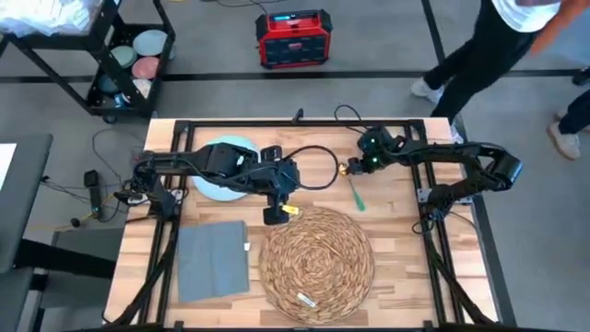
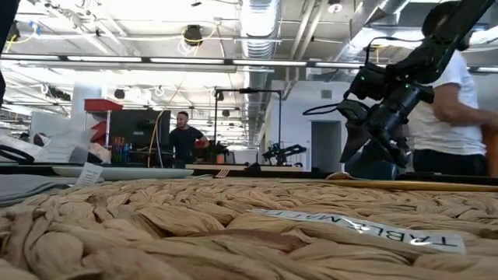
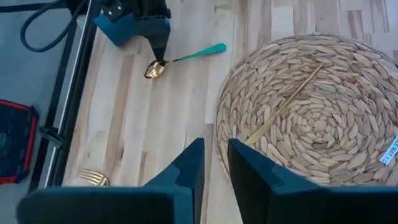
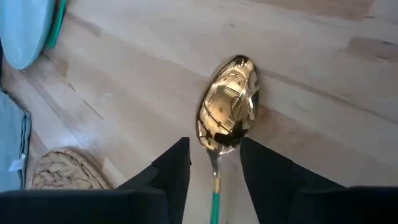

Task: Set table place
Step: Put the green spoon on the brown woven placemat

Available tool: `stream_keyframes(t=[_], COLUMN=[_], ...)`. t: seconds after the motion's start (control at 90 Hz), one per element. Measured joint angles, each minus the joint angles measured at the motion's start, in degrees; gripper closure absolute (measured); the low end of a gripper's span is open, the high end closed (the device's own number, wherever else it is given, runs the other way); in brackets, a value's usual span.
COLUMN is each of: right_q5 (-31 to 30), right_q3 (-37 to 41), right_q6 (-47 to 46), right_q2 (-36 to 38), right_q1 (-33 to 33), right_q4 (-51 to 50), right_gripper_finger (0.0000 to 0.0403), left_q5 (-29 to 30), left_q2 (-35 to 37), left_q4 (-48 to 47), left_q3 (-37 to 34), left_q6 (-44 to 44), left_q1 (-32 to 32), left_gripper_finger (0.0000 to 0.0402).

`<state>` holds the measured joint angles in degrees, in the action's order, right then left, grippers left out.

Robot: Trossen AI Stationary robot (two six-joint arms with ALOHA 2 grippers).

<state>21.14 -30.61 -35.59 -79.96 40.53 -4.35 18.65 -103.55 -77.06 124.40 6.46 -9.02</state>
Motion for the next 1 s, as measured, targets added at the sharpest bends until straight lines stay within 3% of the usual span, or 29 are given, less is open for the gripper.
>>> stream_keyframes(t=[0.244, 0.533, 0.611, 0.756, 1.0], right_q5=[-0.12, 3.91, 3.69, 2.91, 1.36], right_q3=[0.04, -0.10, -0.07, -0.24, -5.27], right_q6=[0.01, -4.63, -4.98, -3.12, -0.37], right_q2=[-4.16, -11.46, -12.04, -12.09, -12.31], right_q1=[0.32, -1.14, -0.92, -1.53, -5.50], right_q4=[1.39, 15.25, 16.87, 17.87, 15.38], right_gripper_finger=[0.0279, 0.0283, 0.0304, 0.0389, 0.0401], left_q5=[0.00, -0.04, -0.04, -0.05, -0.04], left_q2=[0.00, -0.03, -0.04, -0.04, -0.04], left_q4=[-0.09, -0.50, -0.60, -0.61, 0.16], left_q3=[0.00, 0.00, 0.00, 0.00, 0.00], left_q6=[0.03, 0.66, 0.66, 0.66, -0.53], left_q1=[0.00, 0.00, -0.01, 0.00, 0.25], left_gripper_finger=[0.0349, 0.0349, 0.0349, 0.0349, 0.0349])
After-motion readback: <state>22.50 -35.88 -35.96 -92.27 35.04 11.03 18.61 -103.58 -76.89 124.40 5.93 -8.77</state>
